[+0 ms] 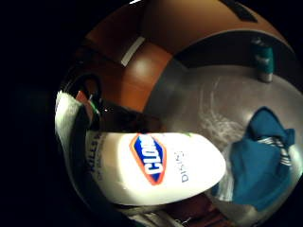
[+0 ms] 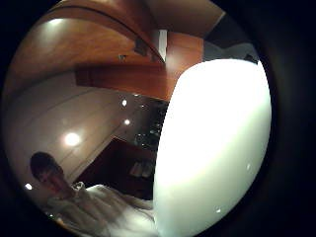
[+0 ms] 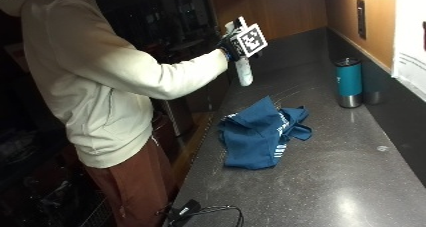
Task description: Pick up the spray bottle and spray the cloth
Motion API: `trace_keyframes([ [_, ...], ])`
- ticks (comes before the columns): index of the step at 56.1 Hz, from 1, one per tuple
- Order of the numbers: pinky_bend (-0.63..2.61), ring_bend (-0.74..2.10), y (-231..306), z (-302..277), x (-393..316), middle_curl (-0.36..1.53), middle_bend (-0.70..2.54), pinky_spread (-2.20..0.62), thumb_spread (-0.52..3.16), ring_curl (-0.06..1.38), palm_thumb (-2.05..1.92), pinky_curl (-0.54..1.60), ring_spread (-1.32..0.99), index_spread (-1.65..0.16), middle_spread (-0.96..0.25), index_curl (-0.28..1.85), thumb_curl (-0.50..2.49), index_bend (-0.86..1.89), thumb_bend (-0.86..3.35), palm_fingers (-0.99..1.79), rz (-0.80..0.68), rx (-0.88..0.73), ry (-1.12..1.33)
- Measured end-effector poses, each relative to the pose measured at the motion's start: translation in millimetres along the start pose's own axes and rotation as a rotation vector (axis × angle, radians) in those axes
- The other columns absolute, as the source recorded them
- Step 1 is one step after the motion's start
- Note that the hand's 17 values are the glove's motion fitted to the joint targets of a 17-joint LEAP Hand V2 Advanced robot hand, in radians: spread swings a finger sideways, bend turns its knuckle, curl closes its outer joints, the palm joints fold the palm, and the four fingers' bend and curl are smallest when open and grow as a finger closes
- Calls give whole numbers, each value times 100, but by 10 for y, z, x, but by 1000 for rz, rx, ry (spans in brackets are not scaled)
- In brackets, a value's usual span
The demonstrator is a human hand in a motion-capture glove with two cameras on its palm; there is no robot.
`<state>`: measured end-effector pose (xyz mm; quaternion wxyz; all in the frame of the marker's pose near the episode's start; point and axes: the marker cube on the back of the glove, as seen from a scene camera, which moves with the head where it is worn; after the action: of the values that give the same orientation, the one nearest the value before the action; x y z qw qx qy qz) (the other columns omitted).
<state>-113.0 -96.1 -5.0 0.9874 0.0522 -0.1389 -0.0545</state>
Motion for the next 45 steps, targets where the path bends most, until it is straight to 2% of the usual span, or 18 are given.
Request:
trace_keyframes([
  [19, 33, 46, 132, 1082, 934, 47, 43, -25, 19, 43, 100, 37, -19, -23, -14, 56, 77, 31, -3, 121, 143, -146, 51],
  [39, 30, 41, 231, 1368, 1394, 49, 37, -23, 27, 44, 99, 36, -15, -21, -13, 54, 76, 23, -4, 120, 171, -216, 129],
  [45, 27, 36, 368, 1197, 1368, 48, 35, -19, 36, 42, 99, 36, -17, -22, -13, 53, 74, 18, -4, 110, 152, -272, 178],
])
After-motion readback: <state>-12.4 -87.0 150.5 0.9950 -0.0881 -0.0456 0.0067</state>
